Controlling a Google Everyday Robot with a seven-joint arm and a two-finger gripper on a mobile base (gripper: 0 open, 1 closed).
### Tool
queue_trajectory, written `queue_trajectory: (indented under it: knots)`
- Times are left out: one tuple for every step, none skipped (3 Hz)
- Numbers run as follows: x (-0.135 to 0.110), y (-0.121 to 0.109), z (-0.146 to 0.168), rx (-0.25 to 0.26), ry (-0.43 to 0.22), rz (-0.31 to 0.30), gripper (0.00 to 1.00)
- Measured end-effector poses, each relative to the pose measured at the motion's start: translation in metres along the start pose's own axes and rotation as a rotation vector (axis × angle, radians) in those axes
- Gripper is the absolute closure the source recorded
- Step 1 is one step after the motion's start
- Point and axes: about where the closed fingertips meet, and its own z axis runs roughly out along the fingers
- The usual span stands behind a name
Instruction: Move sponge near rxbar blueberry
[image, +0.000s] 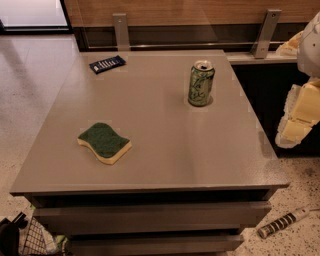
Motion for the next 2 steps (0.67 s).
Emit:
queue_trajectory:
  knots:
    - [0.0,0.0,0.0,0.0,0.0,0.0,0.0]
    - [-0.014,-0.002,0.008,-0.01,-0.091,0.001,0.0]
